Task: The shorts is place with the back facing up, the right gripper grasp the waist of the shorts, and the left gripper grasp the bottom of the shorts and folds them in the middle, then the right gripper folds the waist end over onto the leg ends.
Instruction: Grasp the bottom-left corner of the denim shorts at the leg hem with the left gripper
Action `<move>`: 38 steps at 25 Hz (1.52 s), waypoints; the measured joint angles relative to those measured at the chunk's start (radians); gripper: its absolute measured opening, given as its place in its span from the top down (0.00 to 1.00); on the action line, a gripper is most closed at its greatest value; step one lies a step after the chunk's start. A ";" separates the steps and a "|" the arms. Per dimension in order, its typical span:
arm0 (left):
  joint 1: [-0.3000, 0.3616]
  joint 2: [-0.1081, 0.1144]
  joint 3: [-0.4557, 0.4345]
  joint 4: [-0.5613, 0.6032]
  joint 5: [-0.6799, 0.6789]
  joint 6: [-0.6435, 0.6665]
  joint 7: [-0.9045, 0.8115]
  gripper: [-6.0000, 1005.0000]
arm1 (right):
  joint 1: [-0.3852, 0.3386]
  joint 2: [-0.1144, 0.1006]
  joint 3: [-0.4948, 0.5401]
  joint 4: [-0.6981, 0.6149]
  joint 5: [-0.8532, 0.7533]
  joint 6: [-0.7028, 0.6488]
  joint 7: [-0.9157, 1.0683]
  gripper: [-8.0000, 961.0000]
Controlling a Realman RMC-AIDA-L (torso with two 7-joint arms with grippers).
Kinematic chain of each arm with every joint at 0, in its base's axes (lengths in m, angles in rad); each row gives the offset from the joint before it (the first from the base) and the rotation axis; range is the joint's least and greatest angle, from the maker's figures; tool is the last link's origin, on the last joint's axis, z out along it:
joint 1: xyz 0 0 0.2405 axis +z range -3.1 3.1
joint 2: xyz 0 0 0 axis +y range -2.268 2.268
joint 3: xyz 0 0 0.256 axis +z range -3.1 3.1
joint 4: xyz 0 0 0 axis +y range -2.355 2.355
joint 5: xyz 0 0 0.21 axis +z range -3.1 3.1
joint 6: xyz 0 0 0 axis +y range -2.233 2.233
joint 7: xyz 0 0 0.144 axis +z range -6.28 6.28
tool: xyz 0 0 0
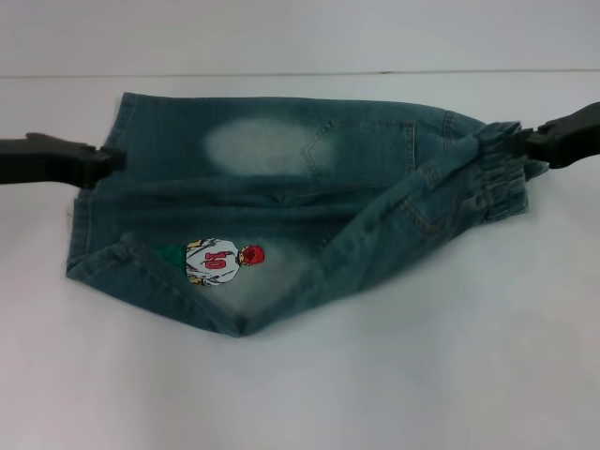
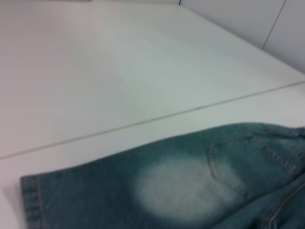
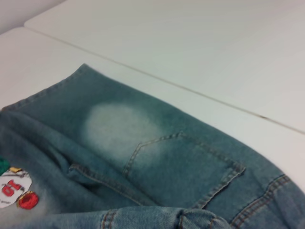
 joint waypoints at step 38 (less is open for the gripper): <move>-0.161 0.004 0.205 -0.068 0.453 0.051 -0.068 0.10 | -0.009 0.013 -0.072 -0.001 0.000 -0.014 -0.012 0.95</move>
